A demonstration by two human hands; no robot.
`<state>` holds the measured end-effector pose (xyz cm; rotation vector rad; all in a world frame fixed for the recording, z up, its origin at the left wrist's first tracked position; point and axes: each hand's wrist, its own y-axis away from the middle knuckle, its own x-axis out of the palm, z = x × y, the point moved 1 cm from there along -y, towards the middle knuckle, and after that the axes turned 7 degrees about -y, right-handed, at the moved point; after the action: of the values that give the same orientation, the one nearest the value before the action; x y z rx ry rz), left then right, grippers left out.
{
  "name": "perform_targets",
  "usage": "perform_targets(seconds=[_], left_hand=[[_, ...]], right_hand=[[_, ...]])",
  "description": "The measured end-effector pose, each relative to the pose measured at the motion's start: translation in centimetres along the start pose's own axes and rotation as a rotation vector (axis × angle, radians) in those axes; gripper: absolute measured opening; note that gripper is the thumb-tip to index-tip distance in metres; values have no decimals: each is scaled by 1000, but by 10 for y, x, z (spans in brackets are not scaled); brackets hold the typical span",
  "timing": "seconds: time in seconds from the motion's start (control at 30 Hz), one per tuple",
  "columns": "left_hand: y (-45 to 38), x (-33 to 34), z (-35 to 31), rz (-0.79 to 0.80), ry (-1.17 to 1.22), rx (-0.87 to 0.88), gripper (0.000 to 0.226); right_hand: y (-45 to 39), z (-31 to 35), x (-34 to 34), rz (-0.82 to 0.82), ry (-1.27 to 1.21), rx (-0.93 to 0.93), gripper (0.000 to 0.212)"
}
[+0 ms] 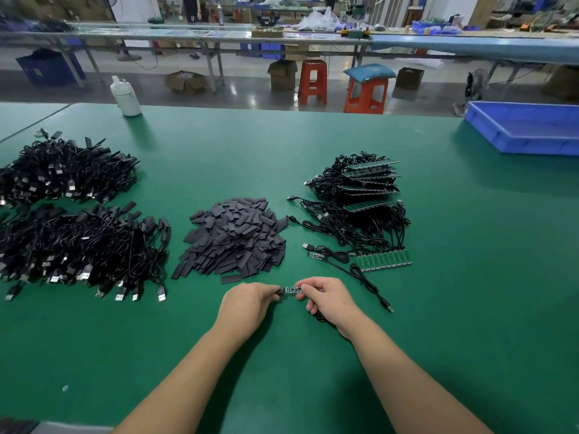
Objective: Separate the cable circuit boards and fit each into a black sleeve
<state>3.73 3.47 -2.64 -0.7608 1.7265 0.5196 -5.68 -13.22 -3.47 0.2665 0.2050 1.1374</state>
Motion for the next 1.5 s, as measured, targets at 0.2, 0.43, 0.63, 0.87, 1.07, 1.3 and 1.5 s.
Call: perform_targets(seconds=[0.2,0.43,0.63,0.87,1.07,1.3,1.5], left_hand=[[-1,4,-2,0,161,-64,27],[-2,2,-4,2,196,-55,25],[-4,-3,-8,68,125,79,21],[-6,-7,-13,51,83,131,22],[-7,1,-26,45,95,101,21],[-3,7,-24,-106,156,99,23],[-2,11,-23,-107,124,111,21]], right_hand=[[1,1,-2,5,-15,1,21],[3,1,-2,22,-34,-4,20],[2,0,-2,26,-13,-11,20],[1,-1,-3,12,-60,1,20],[-2,-5,-1,30,26,-13,21],[-3,-6,0,46,19,-14,15],[-2,-4,3,66,-46,10,16]])
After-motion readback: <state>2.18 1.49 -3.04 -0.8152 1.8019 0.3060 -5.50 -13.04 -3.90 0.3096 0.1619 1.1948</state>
